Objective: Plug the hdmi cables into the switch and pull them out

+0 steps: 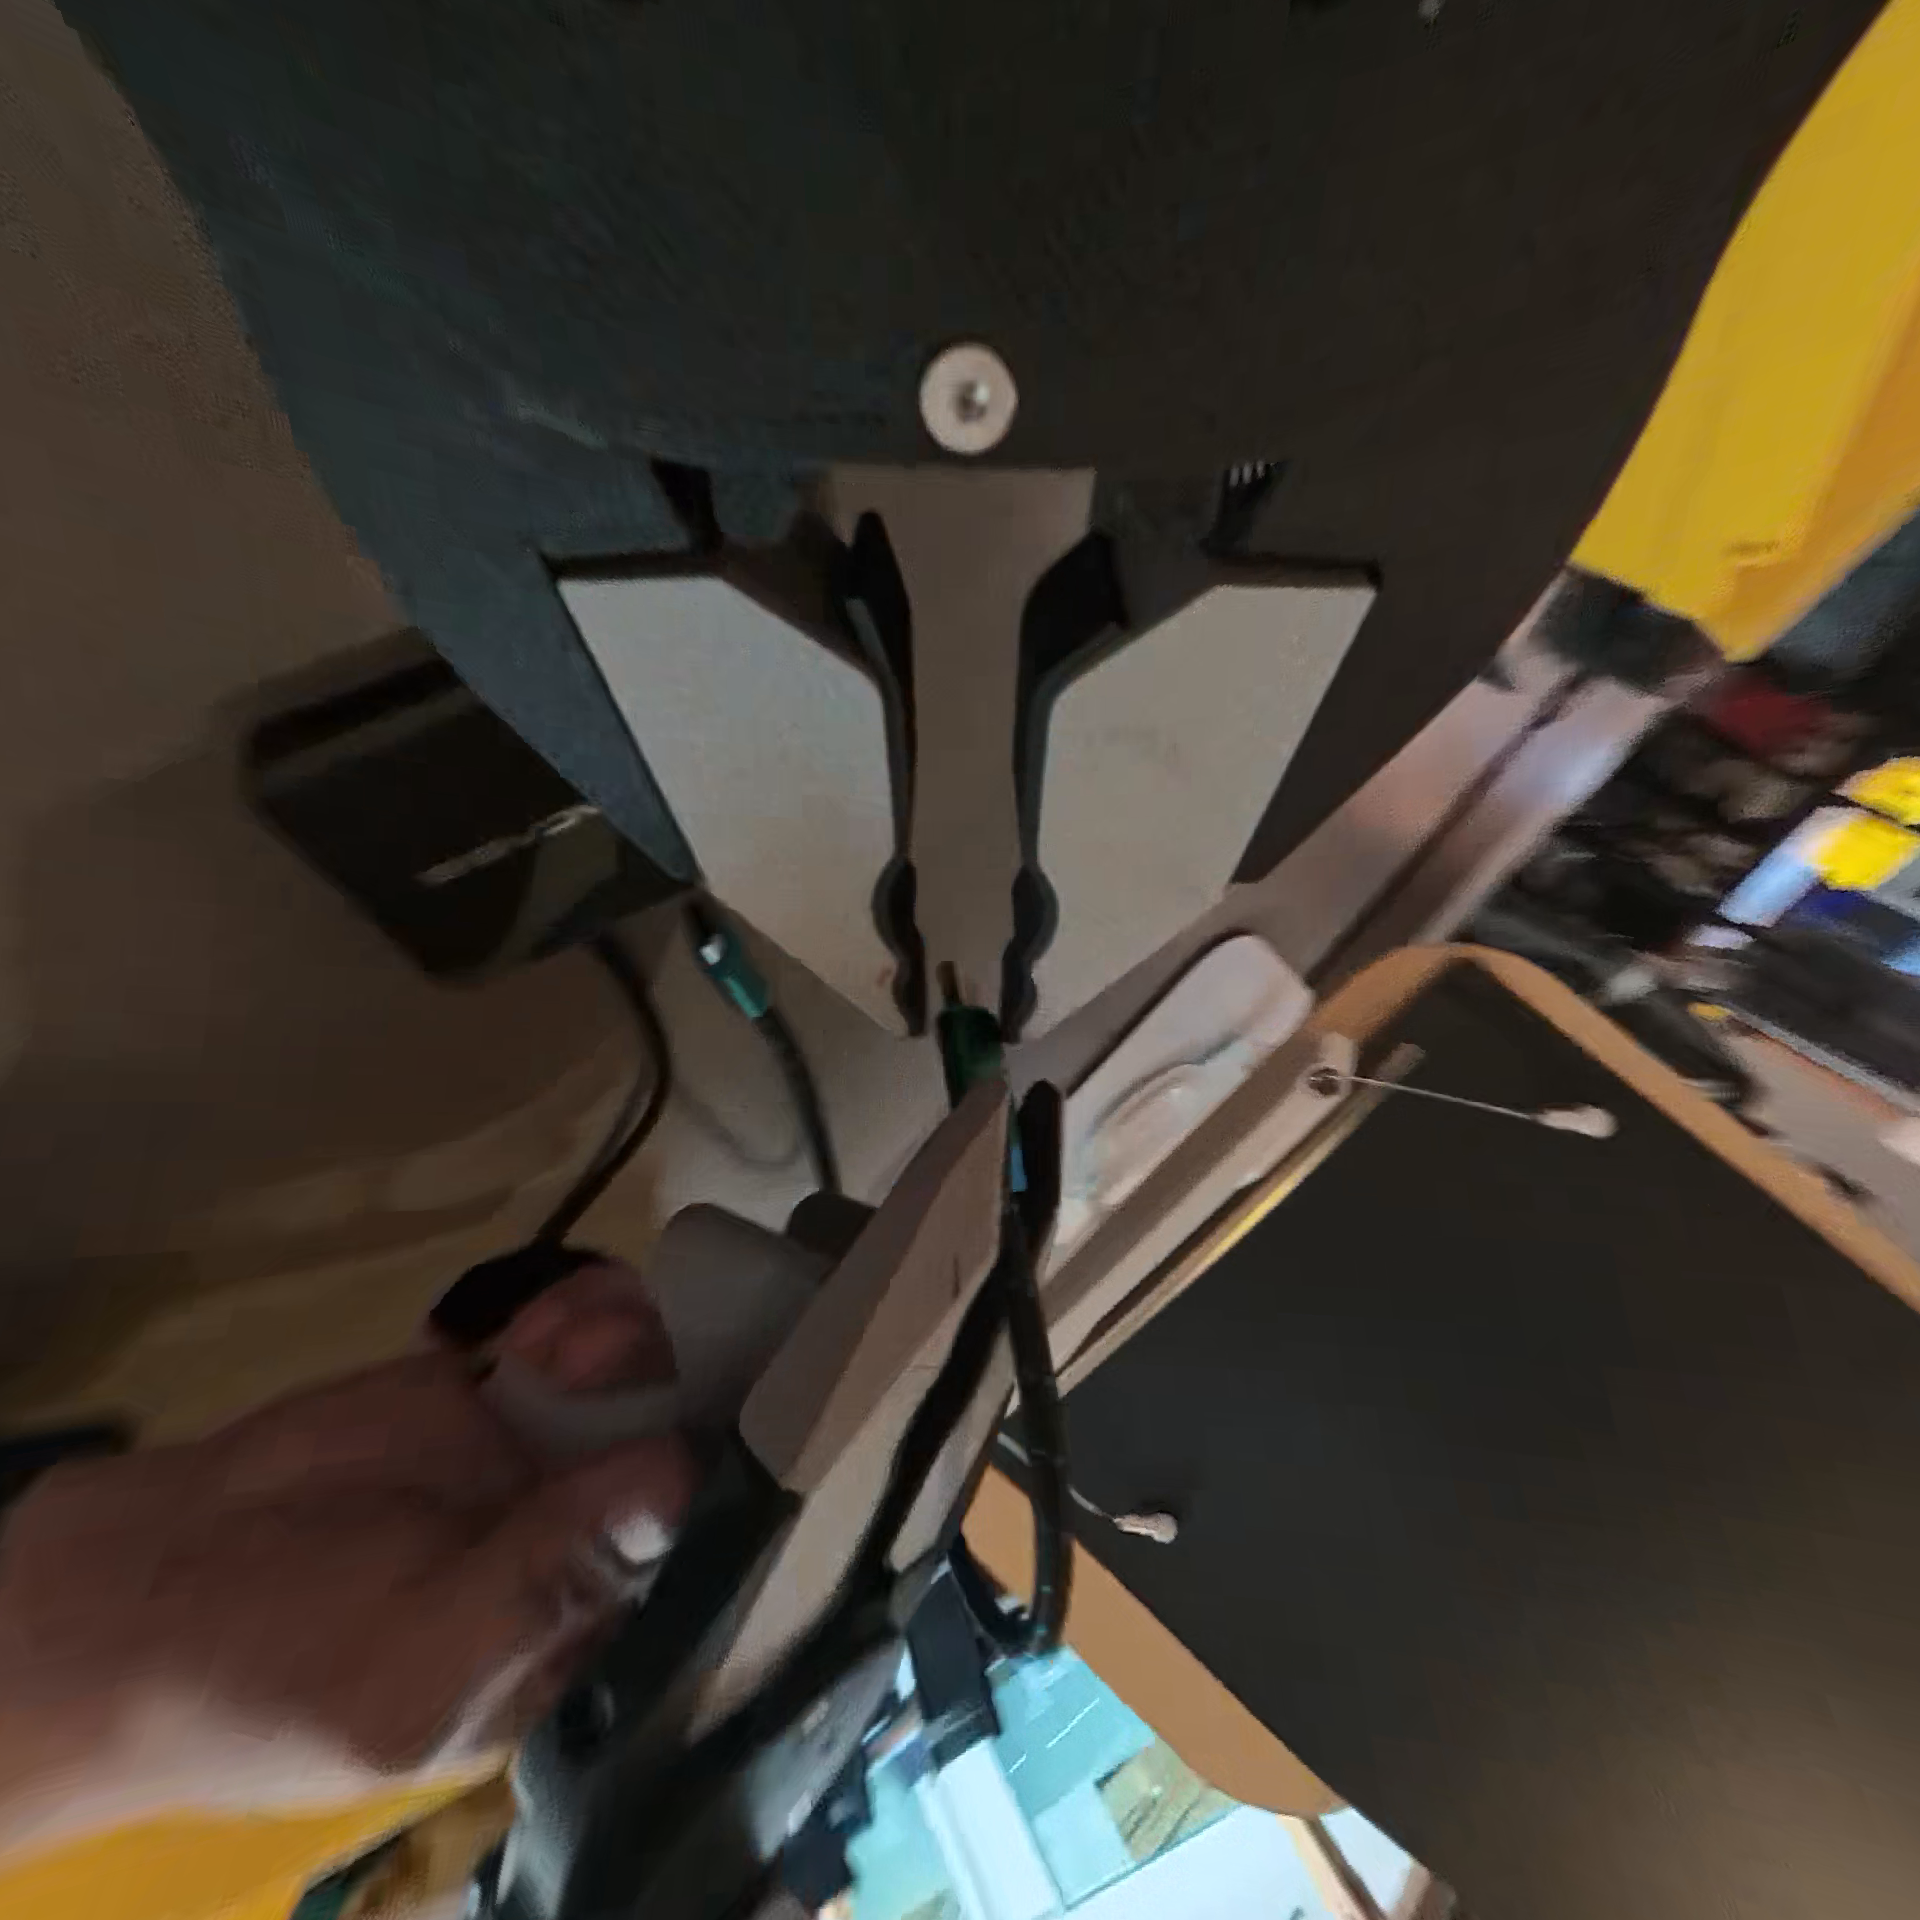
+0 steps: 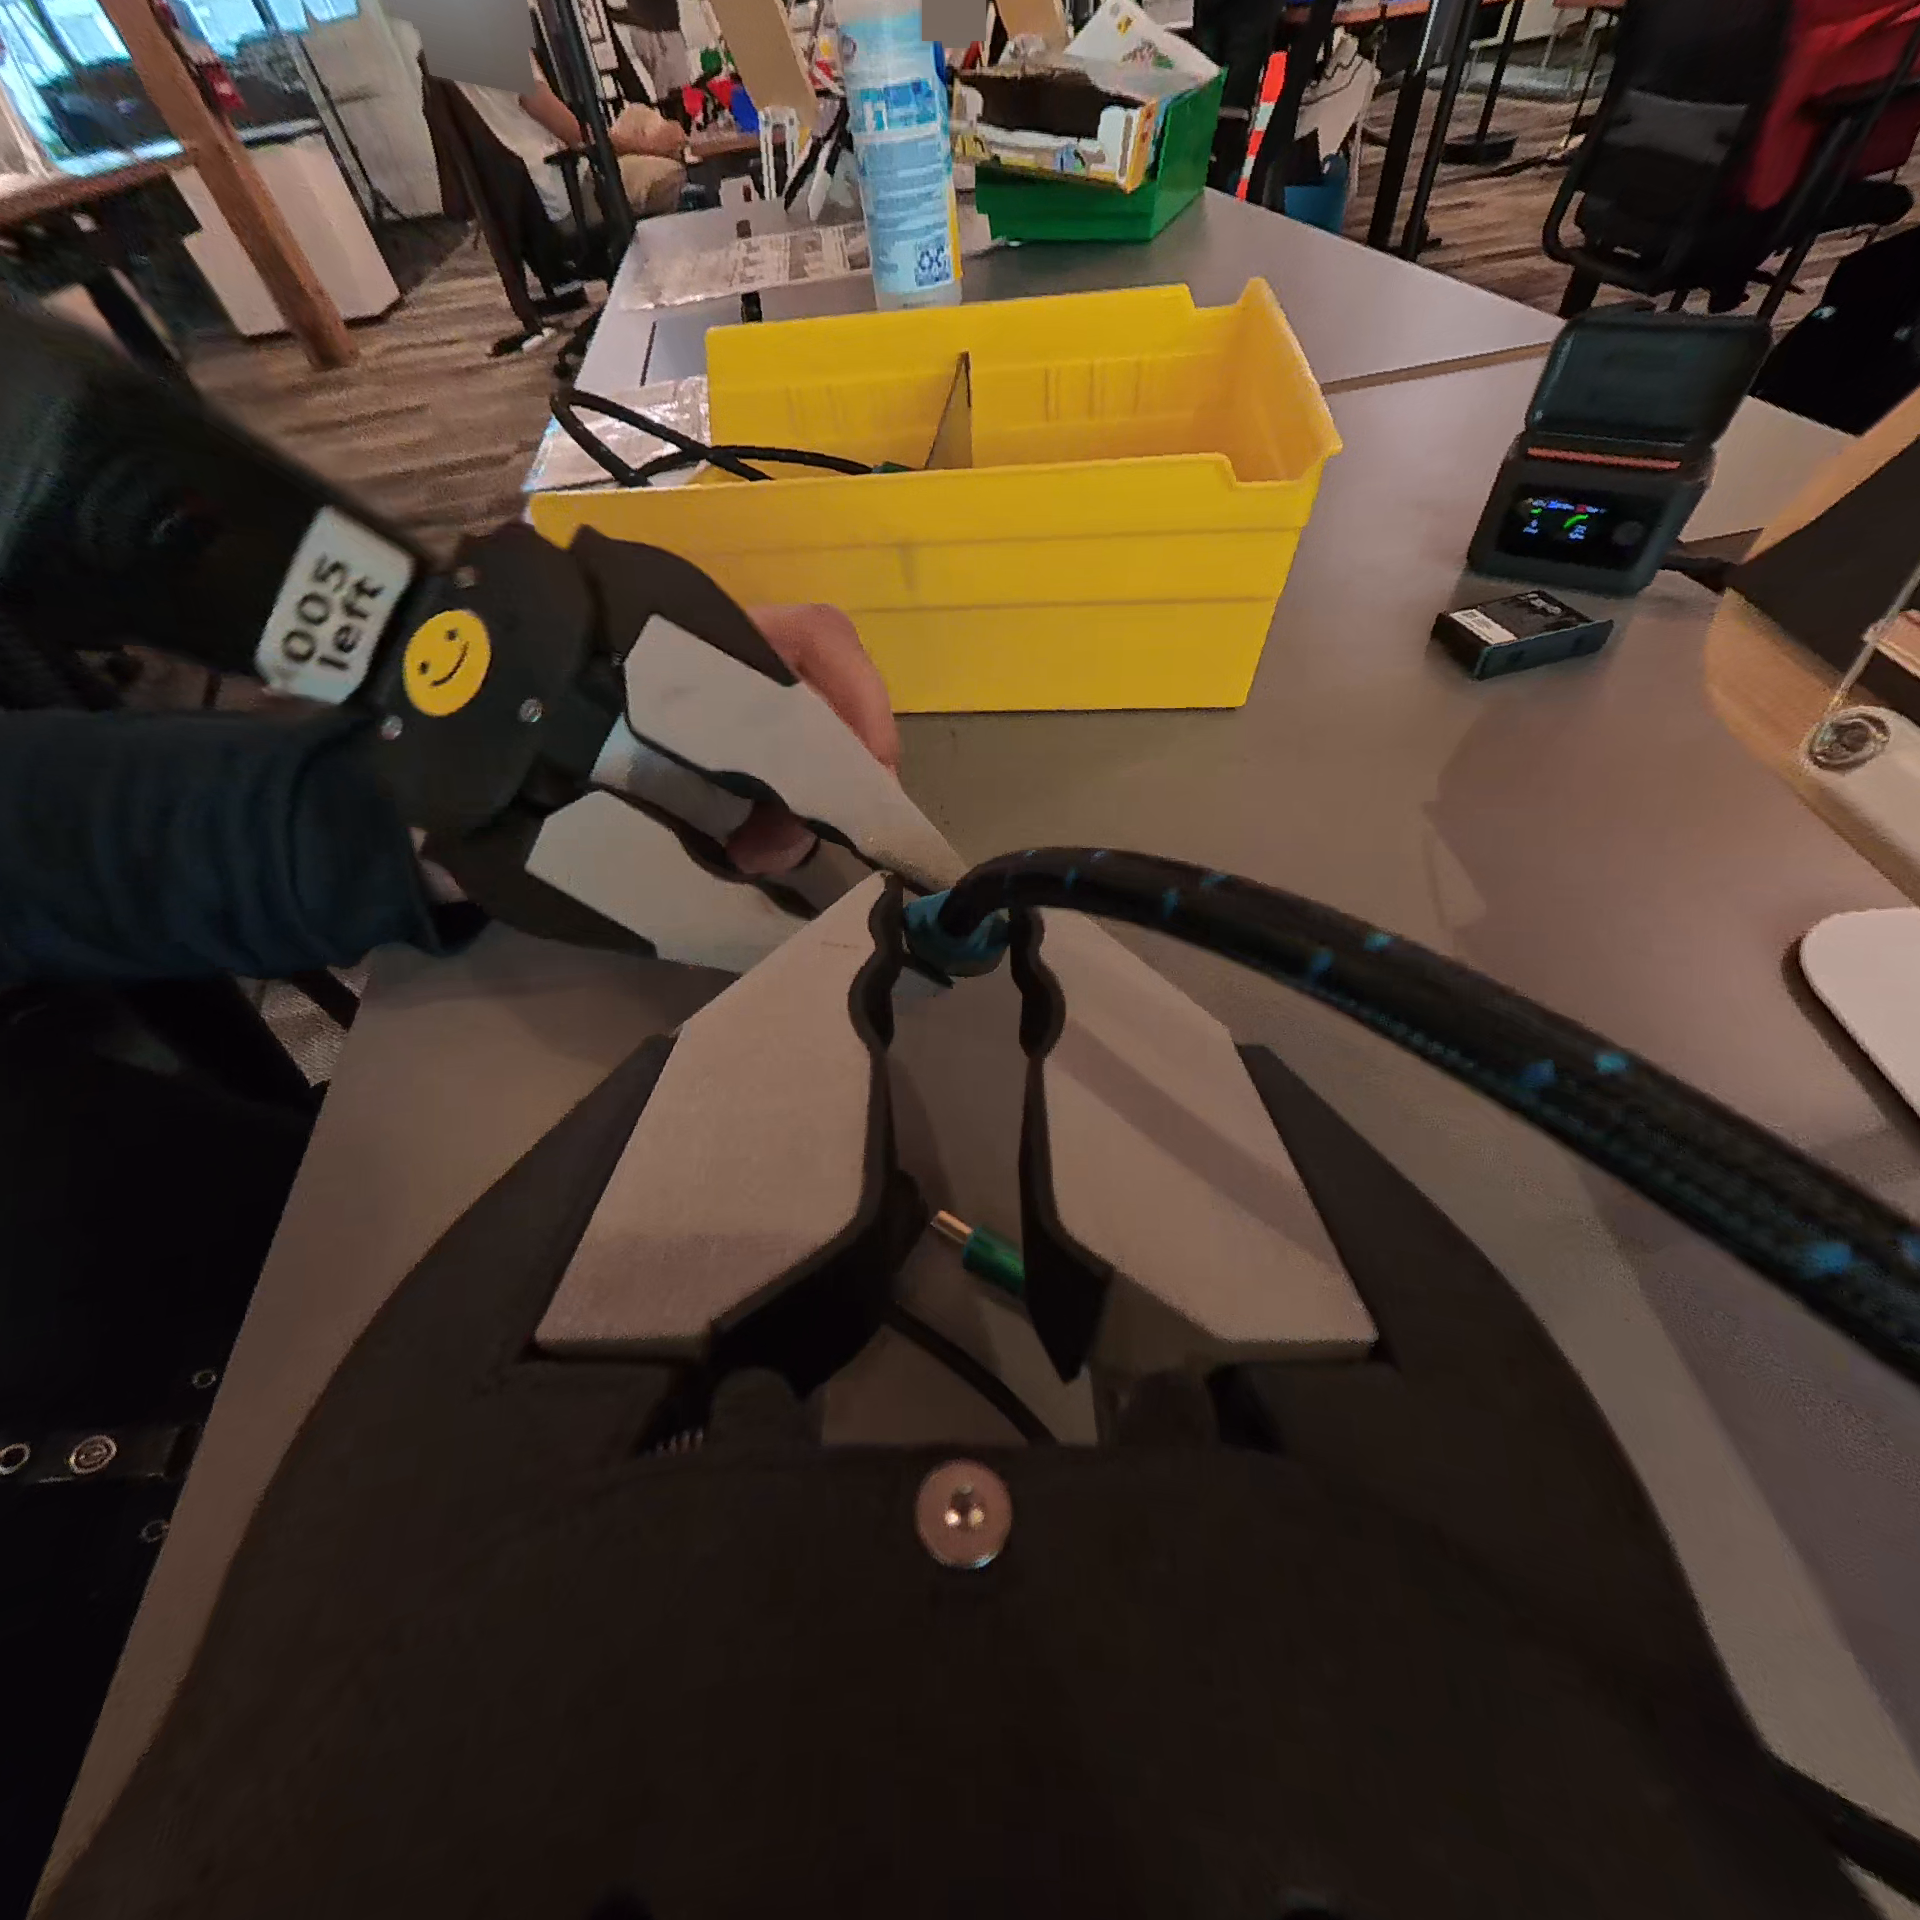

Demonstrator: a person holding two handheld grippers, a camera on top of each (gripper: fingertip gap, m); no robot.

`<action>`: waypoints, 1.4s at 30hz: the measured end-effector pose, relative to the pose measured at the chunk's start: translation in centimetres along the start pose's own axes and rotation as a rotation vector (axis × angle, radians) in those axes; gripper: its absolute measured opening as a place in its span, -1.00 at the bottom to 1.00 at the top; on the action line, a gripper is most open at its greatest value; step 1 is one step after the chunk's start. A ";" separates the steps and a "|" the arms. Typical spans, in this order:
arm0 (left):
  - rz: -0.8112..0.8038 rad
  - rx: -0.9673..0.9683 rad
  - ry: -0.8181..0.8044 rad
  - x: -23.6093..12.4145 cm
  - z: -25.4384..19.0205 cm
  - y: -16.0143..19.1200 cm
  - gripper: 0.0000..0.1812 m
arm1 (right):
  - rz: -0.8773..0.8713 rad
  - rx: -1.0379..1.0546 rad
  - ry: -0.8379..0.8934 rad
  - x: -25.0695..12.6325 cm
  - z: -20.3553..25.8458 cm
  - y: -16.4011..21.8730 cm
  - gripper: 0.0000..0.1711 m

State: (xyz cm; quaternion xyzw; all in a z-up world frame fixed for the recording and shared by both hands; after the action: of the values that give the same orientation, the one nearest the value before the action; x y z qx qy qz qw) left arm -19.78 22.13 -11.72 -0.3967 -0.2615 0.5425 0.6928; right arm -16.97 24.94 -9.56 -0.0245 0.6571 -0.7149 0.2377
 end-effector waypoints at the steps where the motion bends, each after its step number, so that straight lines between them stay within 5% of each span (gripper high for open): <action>1: 0.012 0.075 -0.031 0.1 0.0 0.2 -0.89 | 0.011 -0.005 0.005 0.1 0.0 0.1 -0.79; 13: 0.086 0.369 -0.079 0.6 -0.8 1.1 -0.89 | 0.120 0.030 0.011 0.4 -0.3 1.6 -0.78; 24: 0.046 -0.102 0.075 0.1 -0.2 0.5 -0.67 | 0.068 0.046 0.189 -2.0 -3.1 1.0 -0.79; 27: 0.035 -0.180 0.217 -0.3 -1.4 -0.1 -0.61 | 0.047 0.048 0.226 -2.4 -3.6 0.8 -0.79; 37: -0.062 -0.590 0.821 -4.2 -5.0 -4.3 0.14 | 0.017 0.061 0.246 -3.2 -4.0 0.4 -0.80; 42: 0.157 -0.175 0.880 -3.6 -6.7 -3.9 0.13 | 0.017 0.064 0.240 -3.2 -4.0 0.4 -0.79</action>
State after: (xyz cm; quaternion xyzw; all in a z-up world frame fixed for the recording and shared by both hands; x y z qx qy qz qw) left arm -13.30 16.53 -11.91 -0.6652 0.0437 0.3489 0.6586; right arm -15.35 29.85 -9.63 0.0743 0.6580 -0.7312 0.1641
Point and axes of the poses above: each gripper's, where its closed fingertips meet, x out along the fingers, y out of its underside, z = x × y across the jaws, the point moved 3 cm from there along -x, back along the fingers, and after that the axes turned 8 degrees about -y, right-handed, at the moved point
